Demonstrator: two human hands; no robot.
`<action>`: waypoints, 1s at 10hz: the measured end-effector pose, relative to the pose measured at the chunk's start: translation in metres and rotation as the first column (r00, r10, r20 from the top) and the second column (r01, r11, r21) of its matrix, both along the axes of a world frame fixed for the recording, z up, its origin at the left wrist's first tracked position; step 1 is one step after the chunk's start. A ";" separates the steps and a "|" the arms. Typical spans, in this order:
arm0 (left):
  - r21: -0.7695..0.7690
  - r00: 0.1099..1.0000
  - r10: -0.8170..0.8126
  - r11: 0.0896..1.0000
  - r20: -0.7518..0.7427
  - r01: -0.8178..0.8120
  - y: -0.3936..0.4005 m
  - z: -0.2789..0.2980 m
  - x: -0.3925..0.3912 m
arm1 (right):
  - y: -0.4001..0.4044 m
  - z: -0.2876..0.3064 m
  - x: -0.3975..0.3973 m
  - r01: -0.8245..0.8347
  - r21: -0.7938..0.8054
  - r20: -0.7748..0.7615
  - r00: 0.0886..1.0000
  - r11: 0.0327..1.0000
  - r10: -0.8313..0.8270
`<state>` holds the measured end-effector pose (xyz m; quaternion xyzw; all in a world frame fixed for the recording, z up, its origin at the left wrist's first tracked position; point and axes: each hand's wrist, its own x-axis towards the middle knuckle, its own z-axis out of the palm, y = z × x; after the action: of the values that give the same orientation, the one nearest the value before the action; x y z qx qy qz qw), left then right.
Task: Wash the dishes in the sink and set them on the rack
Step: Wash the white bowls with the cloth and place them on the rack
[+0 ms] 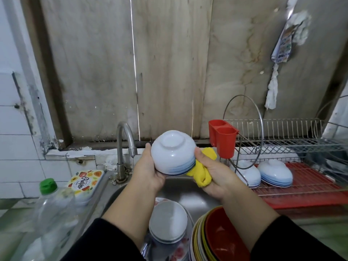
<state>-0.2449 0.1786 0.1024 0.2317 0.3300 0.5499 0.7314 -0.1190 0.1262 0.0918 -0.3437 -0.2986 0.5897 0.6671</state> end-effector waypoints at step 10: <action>0.443 0.557 0.521 0.851 -0.647 -0.281 -0.051 0.025 0.055 | -0.025 0.052 0.061 -0.009 0.260 0.559 0.816 0.966 -0.143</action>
<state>-0.1904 0.1275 0.1279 0.4582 0.5603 0.6001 0.3405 -0.0575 0.1014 0.1439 -0.4284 -0.5450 0.3921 0.6047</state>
